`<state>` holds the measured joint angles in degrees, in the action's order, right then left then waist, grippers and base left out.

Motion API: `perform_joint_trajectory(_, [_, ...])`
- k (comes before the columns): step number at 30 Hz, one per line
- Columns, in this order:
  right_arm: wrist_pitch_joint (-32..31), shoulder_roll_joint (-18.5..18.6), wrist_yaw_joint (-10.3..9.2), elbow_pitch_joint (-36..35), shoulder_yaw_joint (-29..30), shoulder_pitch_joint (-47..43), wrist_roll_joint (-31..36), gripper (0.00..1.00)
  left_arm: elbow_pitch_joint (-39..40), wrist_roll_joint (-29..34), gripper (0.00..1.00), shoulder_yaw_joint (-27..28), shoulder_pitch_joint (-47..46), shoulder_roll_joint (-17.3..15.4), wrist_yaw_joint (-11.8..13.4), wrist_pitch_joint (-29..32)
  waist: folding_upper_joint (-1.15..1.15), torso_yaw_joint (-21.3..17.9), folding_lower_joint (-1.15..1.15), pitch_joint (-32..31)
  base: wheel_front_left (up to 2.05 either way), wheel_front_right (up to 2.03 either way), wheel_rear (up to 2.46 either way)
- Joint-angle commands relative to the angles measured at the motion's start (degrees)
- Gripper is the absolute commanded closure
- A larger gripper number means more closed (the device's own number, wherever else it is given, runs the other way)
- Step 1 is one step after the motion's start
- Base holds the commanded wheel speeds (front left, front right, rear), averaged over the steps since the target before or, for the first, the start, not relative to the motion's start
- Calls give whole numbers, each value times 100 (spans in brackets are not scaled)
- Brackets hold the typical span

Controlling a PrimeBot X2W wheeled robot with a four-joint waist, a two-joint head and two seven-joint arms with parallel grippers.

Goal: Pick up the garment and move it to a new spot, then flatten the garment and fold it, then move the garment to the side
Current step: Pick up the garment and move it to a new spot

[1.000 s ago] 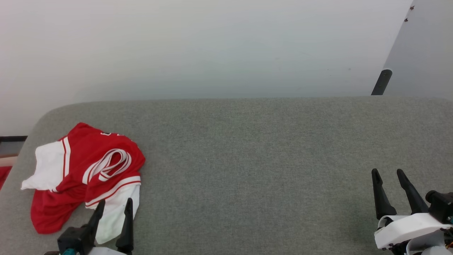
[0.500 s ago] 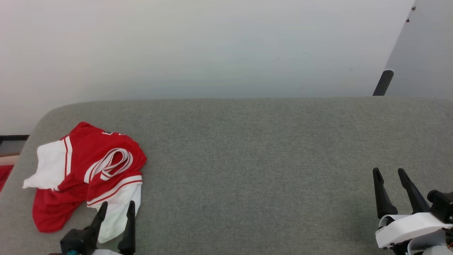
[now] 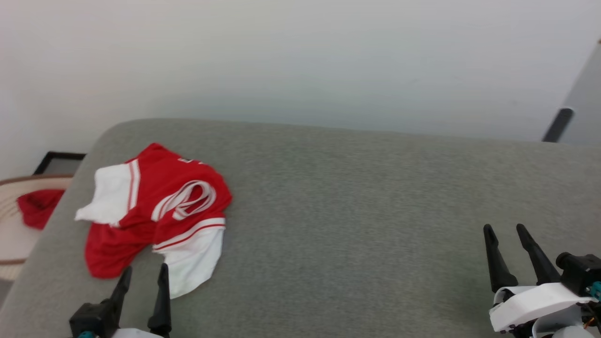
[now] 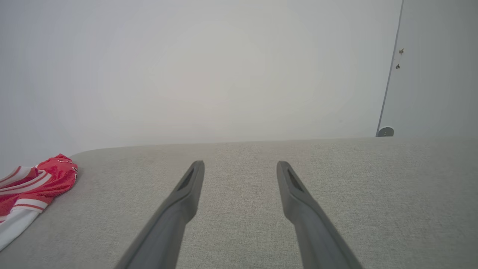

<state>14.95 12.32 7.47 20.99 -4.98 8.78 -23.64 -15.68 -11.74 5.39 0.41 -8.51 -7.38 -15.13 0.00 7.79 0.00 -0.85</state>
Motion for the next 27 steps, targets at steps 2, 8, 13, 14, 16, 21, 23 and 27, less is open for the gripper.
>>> perform_joint_trajectory(2, [9, 1, 4, -17, -80, -6, -46, 0, -8, -2, 0, 82, -11, 32, 6, -3, 0, 541, 0, 20, 0, 0, 0])
perform_joint_trajectory(8, [12, -20, 4, 18, -232, 56, -103, 0, -18, 25, 0, 135, 23, 69, 2, -3, 0, 1226, 0, 8, 0, 0, 0])
perform_joint_trajectory(13, [17, -39, 4, 86, -376, 107, -123, 0, -9, 37, 0, 192, 48, 91, 11, -3, 0, 1848, 0, -38, 0, 0, 0])
perform_joint_trajectory(14, [17, -39, 4, 86, -376, 107, -123, 0, -9, 37, 0, 192, 48, 91, 11, -3, 0, 1848, 0, -38, 0, 0, 0])
perform_joint_trajectory(16, [18, -62, 4, 95, -474, 165, -125, 0, 5, 38, 0, 233, 87, 99, 16, -3, 0, 2053, 0, -29, 0, 0, 0])
perform_joint_trajectory(21, [-31, -63, 3, 179, -964, 567, -159, 0, 319, -71, 0, 542, 269, 239, 123, -3, 0, 2214, 0, 173, 0, 0, 0])
perform_joint_trajectory(23, [-49, -60, 3, 252, -1199, 763, -214, 0, 470, -102, 0, 684, 381, 291, 160, -3, 0, 2254, 0, 231, 0, 0, 0])
perform_joint_trajectory(27, [-43, -40, 3, 446, -1628, 1117, -324, 0, 775, -151, 0, 911, 582, 413, 217, -3, 0, 2302, 0, 301, 0, 0, 0])
